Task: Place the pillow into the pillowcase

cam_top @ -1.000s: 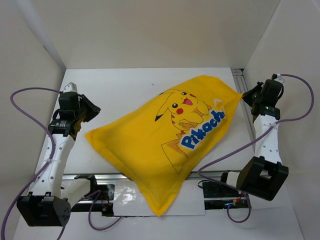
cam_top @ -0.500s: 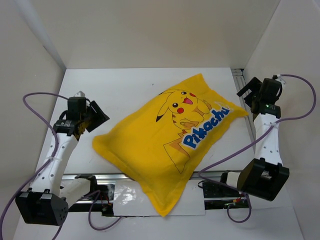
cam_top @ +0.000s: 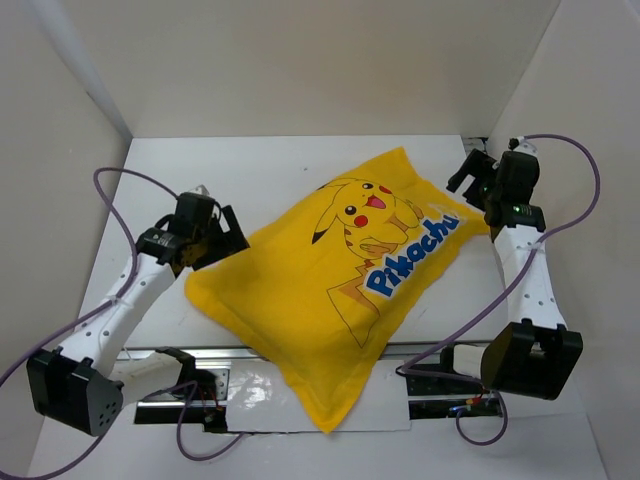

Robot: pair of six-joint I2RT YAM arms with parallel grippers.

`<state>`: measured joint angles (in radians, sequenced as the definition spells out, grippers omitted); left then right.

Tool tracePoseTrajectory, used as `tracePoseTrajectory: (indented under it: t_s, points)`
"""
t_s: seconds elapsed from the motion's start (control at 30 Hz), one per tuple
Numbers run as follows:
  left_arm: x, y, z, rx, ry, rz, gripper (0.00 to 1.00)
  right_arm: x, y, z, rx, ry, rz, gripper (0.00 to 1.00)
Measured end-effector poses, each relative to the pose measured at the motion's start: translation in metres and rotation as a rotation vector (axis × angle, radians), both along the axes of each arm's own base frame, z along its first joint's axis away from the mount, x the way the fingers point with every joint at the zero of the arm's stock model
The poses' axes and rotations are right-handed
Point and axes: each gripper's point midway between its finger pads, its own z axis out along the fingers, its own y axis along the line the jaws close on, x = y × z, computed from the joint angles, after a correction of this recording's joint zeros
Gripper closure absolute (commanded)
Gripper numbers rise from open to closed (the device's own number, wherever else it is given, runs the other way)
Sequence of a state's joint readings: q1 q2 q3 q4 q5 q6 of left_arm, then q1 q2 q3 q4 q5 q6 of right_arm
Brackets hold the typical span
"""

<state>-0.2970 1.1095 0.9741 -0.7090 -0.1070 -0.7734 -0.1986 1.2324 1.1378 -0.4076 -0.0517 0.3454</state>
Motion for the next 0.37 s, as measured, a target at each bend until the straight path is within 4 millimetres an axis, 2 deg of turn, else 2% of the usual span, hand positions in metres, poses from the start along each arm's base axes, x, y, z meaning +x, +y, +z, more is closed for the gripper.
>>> tracePoseTrajectory:
  t_s: [0.1,0.17,0.37]
  points:
    - [0.017,0.0,0.033,0.004,-0.1,0.016,0.01,0.002,0.006,0.002,0.007,-0.012,0.034,0.0]
    - [0.024,0.001,0.047,0.006,-0.143,0.022,0.01,0.003,0.009,0.003,0.013,-0.018,0.048,0.0]
    - [0.027,0.005,0.058,0.023,-0.167,0.039,0.01,0.004,0.01,0.006,0.001,-0.029,0.069,0.0]
